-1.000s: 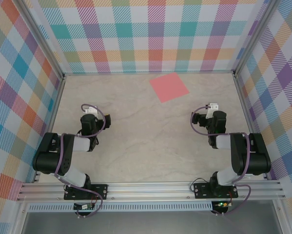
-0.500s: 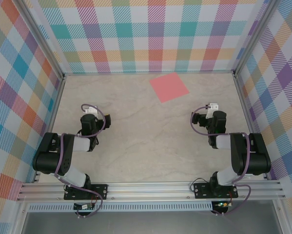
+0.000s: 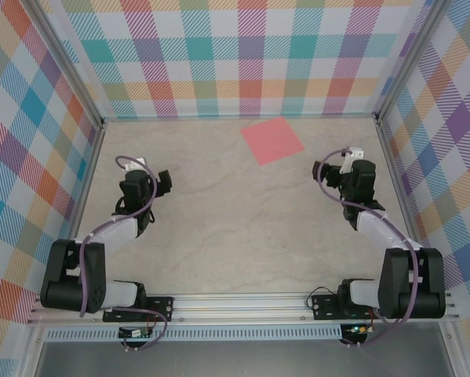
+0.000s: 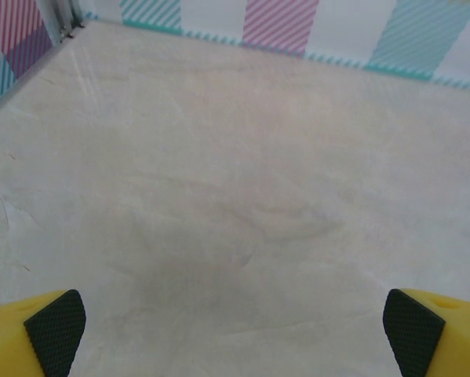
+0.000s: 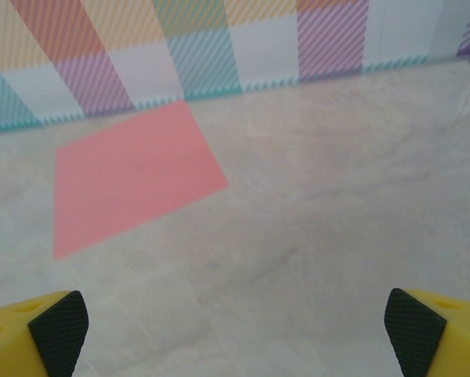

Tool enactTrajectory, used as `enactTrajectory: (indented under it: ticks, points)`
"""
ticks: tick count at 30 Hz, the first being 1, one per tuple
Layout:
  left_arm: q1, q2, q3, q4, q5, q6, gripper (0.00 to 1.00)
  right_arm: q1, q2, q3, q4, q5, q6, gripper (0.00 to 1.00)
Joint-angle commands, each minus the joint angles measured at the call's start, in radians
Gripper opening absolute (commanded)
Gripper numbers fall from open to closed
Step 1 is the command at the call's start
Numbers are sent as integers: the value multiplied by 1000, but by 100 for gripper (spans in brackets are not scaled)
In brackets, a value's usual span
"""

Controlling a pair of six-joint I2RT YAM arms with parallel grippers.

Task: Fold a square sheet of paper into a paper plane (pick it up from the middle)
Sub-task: Move the square sheet of paper to the center of the table.

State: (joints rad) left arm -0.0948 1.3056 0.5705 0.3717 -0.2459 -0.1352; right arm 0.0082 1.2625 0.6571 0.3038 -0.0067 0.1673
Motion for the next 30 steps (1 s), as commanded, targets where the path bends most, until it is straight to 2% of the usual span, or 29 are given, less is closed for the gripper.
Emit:
enactTrajectory:
  ticks: [1,5,8,12,15,25,30]
  points:
    - [11,-74,78,-281,0,-182,100,5,51,136,-298,-50,236,100]
    - [7,-87,181,-478,81,-273,100,51,236,349,-452,-186,363,100]
    - [4,-99,202,-527,153,-314,100,124,381,489,-490,-250,382,100]
    - [2,-113,202,-559,224,-366,100,213,572,685,-534,-262,397,99]
    - [0,-104,199,-549,274,-392,100,256,710,836,-578,-254,414,95]
    - [-17,-27,235,-540,340,-416,100,279,1106,1297,-752,-196,451,83]
    - [-26,3,242,-543,342,-418,100,283,1224,1455,-852,-162,434,83]
